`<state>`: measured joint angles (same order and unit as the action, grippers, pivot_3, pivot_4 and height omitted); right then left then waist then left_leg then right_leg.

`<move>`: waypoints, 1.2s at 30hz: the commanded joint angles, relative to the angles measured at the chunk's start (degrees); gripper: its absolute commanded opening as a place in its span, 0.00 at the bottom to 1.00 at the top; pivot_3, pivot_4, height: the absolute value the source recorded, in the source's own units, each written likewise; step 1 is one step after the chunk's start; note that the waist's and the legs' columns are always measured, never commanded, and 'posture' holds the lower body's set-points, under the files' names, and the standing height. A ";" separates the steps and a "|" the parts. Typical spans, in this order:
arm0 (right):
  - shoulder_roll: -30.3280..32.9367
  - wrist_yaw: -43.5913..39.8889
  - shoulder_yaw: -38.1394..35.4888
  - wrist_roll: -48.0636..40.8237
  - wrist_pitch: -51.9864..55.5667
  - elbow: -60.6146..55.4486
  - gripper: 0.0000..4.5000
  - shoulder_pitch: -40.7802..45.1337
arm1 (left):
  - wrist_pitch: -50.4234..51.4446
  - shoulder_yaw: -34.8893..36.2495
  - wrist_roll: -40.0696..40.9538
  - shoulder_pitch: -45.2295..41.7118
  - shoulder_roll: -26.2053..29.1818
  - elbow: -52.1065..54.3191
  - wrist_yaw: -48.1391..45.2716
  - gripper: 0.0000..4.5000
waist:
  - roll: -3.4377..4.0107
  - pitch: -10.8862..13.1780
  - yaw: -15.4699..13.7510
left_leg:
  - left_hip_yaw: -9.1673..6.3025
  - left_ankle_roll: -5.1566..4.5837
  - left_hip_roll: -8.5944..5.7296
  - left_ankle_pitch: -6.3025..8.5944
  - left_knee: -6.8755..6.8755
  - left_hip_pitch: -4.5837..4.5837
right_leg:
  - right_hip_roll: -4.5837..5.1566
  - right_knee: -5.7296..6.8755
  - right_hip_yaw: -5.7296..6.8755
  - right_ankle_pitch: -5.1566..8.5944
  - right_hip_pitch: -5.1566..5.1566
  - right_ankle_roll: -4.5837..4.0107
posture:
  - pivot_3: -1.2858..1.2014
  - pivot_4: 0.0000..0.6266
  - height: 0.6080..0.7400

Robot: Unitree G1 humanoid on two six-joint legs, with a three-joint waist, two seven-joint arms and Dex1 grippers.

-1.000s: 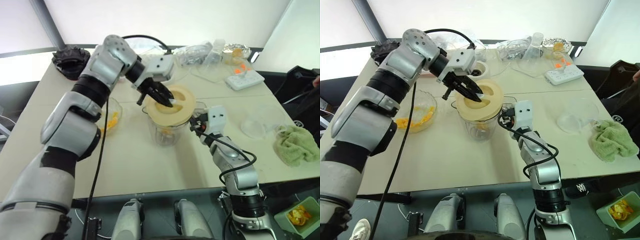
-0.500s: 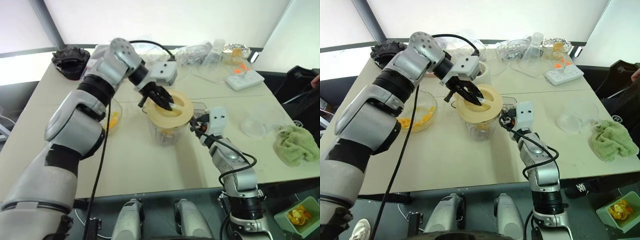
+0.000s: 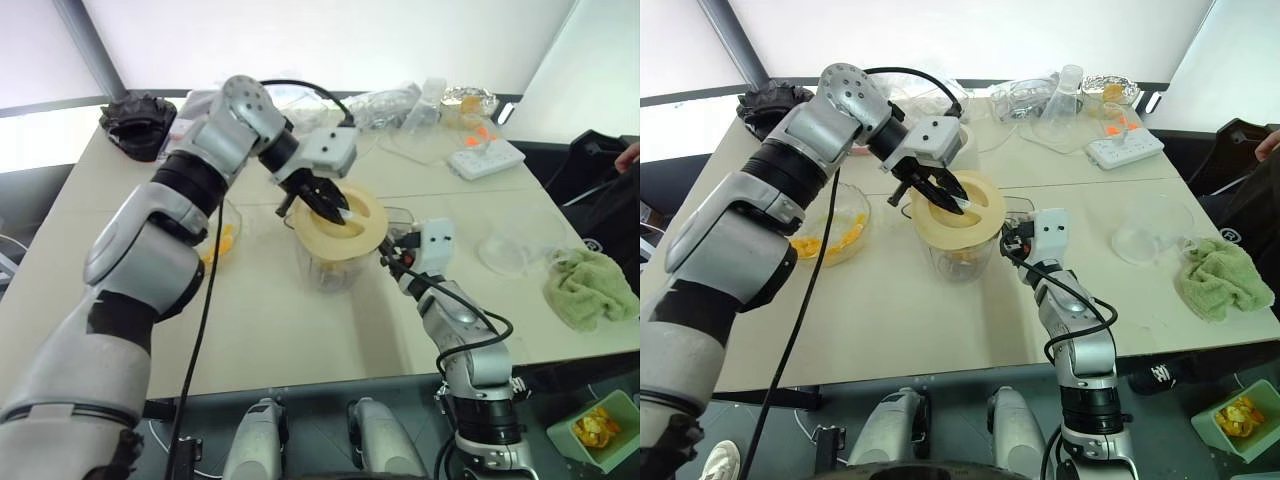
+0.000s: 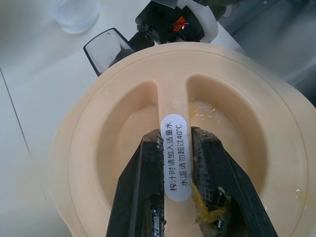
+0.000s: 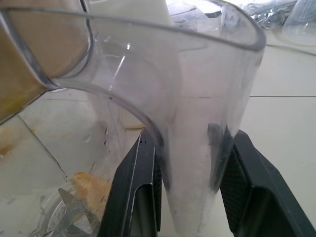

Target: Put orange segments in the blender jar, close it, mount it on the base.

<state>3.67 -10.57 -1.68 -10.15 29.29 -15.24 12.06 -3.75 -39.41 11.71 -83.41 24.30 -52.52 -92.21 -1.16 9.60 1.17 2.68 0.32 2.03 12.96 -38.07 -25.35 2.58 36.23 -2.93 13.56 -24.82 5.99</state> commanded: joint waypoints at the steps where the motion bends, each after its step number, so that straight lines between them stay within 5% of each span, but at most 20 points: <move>1: -2.70 -3.17 -0.16 -6.09 -5.93 -7.06 0.21 2.59 | 3.92 -3.08 -7.35 5.86 0.67 -0.10 -0.29 0.06 | 0.01 -0.01 0.07 | 0.00 0.00 0.00 0.00 0.00 0.01 | 0.00 0.00 0.00 0.00 0.00 0.00 | 0.52 0.24 1.00; 19: -2.54 -3.41 0.63 -5.27 -6.04 -6.46 0.21 2.80 | 39.25 3.23 -16.63 14.13 1.96 18.87 12.57 0.06 | 0.02 -0.11 -0.05 | -0.03 0.00 0.01 0.00 0.01 0.33 | -0.01 0.01 0.02 0.02 0.33 0.01 | 0.52 0.24 1.00; 36: -2.42 -3.89 1.20 -4.59 -6.67 -5.42 0.21 3.14 | 56.17 3.19 -18.23 15.68 1.58 21.50 23.35 0.06 | 0.06 -0.76 -0.10 | -0.01 0.02 0.01 0.02 0.11 1.02 | 0.07 -0.03 0.01 0.08 0.97 -0.02 | 0.52 0.24 1.00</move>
<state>3.32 -10.47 -2.32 -9.87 29.29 -12.50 12.37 46.35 -30.12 1.89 -73.92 24.32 -23.59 -77.26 -1.10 8.84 1.07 2.66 0.34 2.04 12.98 -37.96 -24.34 2.65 36.21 -2.92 13.64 -23.85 5.97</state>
